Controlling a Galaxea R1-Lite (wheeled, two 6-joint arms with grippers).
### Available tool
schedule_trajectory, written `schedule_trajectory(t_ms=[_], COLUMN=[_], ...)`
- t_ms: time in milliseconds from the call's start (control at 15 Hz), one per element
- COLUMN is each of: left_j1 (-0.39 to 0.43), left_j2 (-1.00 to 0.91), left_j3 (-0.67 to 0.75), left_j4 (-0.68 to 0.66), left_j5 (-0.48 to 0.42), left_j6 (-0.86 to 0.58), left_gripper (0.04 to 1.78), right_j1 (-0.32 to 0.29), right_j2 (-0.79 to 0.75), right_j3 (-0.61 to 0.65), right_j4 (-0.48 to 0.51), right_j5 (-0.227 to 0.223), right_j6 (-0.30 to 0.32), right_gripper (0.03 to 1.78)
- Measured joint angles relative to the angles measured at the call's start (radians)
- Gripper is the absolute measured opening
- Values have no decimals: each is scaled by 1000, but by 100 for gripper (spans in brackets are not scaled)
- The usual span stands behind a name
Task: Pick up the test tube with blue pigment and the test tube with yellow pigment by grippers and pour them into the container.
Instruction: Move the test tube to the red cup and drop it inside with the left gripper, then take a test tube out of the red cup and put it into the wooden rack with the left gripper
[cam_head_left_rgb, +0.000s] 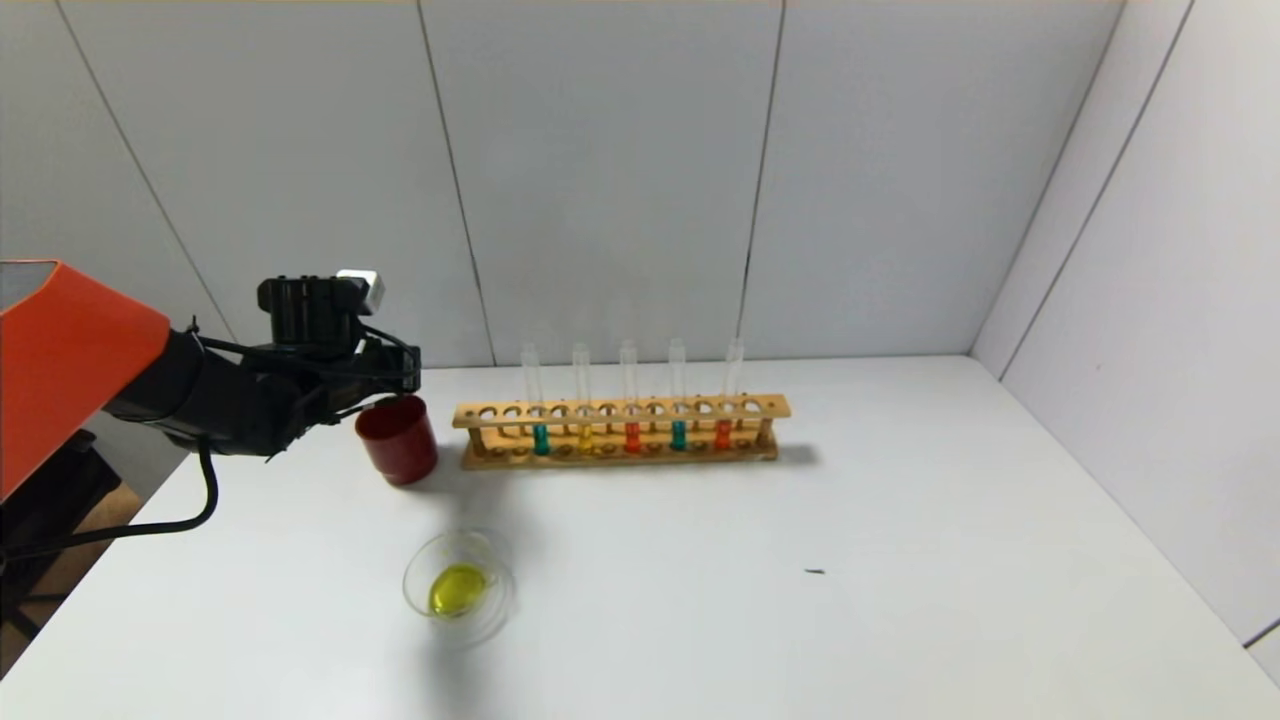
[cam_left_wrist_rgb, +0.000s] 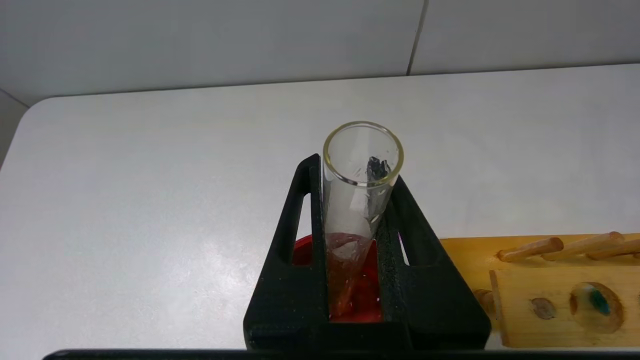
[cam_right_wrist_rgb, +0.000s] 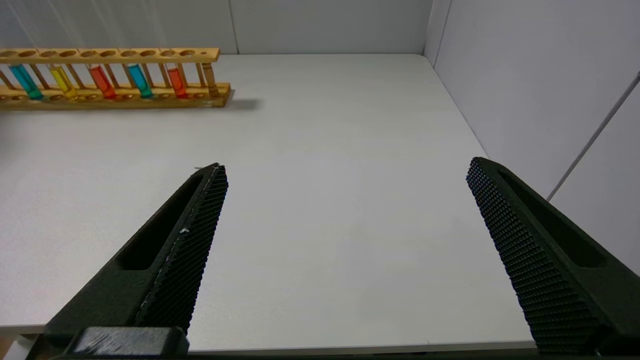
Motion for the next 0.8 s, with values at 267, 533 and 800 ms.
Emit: schedule_trajectory(t_ms=[267, 533, 800], left_j1=[-1, -1, -1], left_j2=[10, 14, 6], left_j3=[0, 10, 17], left_j4=[-1, -2, -1], left_j5=[1, 4, 8], left_j6=[-2, -3, -3], left_gripper=[48, 109, 160], right_j1=[0, 0, 0], right_j2=[0, 0, 0], right_j3=[0, 0, 0], right_j4=[0, 0, 0], right_j5=[0, 0, 0], right_j6=[0, 0, 0], right_gripper=[175, 175, 175])
